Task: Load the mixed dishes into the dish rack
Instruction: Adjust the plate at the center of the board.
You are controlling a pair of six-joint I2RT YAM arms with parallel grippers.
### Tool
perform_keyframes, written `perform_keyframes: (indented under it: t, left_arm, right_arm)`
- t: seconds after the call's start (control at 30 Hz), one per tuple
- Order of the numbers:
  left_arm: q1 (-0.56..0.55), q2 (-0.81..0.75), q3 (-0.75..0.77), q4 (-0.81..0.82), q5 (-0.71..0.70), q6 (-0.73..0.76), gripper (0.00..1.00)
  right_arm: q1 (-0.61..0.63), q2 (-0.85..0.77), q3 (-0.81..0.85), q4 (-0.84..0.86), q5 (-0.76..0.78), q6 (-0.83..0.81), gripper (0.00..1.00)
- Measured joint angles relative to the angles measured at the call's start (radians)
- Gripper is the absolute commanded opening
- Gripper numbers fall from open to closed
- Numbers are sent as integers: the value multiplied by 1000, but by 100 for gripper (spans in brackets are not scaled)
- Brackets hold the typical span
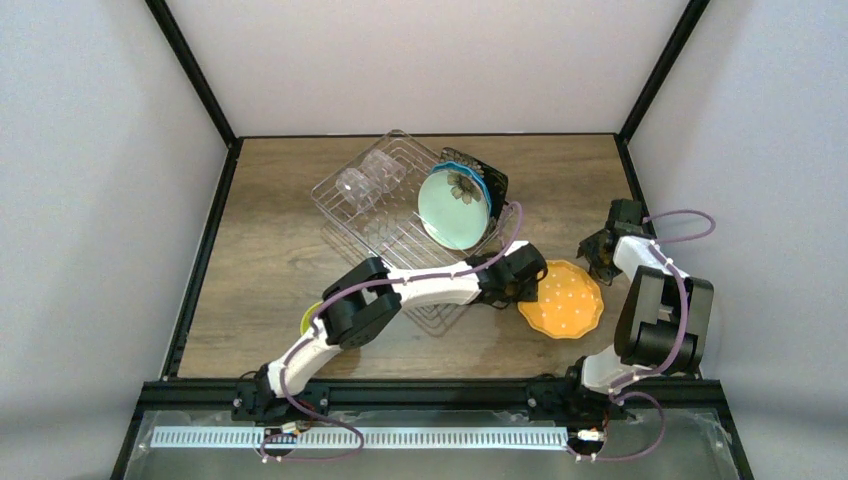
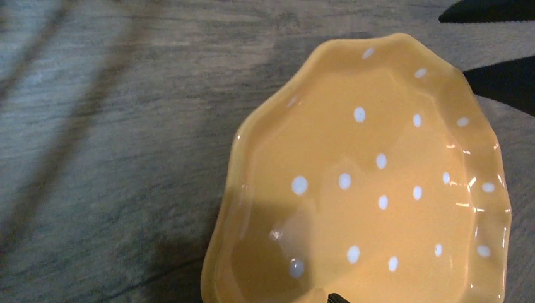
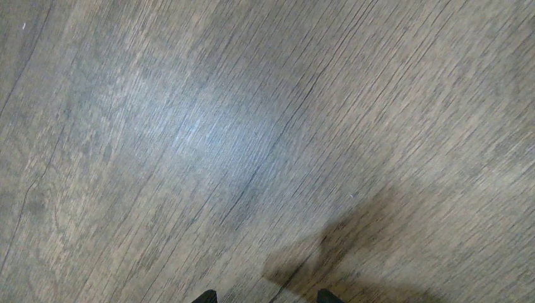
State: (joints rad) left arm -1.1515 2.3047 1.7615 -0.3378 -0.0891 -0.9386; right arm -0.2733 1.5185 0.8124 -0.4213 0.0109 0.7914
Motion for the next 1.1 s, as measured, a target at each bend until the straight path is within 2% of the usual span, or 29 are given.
perform_keyframes:
  t: [0.53,1.1]
  left_arm:
    - [72,82,150,-34,0,3,100]
    - [76,84,165,-41,-46,28,100]
  right_arm:
    - [0,45,2,53,6,21,90]
    - [2,32,92,56,1,24,90]
